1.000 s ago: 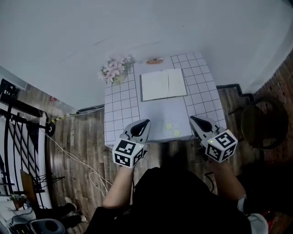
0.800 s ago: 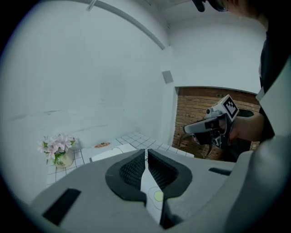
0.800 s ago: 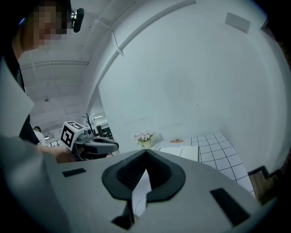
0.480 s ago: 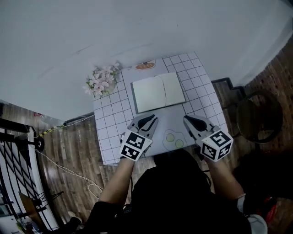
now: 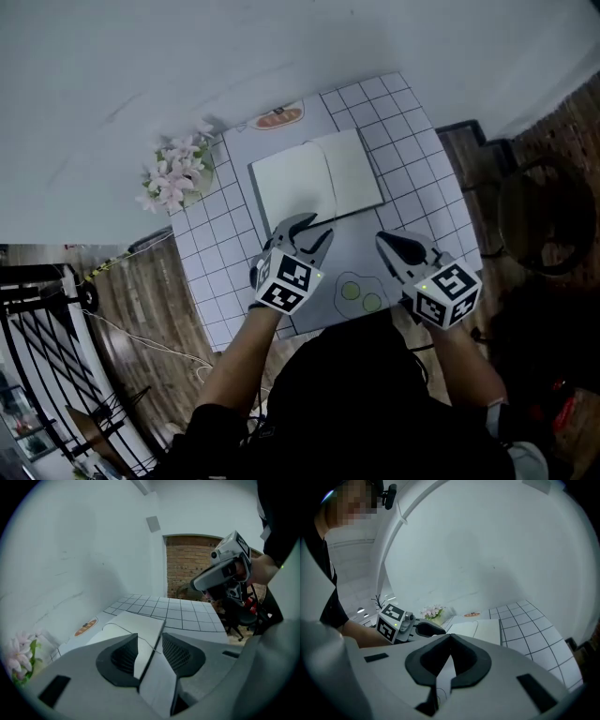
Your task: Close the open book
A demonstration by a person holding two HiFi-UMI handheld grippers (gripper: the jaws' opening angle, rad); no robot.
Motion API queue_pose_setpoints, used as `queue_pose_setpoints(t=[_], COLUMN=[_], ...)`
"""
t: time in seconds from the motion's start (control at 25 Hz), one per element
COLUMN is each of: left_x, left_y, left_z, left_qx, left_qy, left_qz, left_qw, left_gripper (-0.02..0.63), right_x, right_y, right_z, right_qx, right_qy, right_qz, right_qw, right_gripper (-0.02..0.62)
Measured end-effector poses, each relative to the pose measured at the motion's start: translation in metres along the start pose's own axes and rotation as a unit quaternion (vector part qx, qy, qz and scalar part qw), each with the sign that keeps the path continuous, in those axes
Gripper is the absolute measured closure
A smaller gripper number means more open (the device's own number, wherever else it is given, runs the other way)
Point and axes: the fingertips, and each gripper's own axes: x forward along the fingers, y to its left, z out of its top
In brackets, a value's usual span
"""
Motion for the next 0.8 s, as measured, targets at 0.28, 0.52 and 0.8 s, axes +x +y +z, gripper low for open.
queue_pose_setpoints(t=[0.28,0.52,0.8], left_x=[0.066,0.094,0.106], left_y=[0.0,-0.005,0.0], left_z=[-0.022,-0.042,-0.054], left_qx=[0.067,0.092,0.123], left_qy=[0.046,0.099,0.141], left_qz=[-0.026,-0.048,-0.059], left_qw=[0.9963,0.9897,0.9806], left_gripper=[0.417,0.366,0.365], right_x=[0.016,0.013,0.01], right_y=[-0.045,-0.053,-0.055], right_z=[-0.027,-0.032,-0.018], right_qx=[0.048,0.062,0.069], right_qy=[0.01,0.016,0.008], right_qz=[-0.022,-0.029,-0.031], right_qw=[0.999,0.998,0.997], right_gripper=[0.592,0.591,0.592])
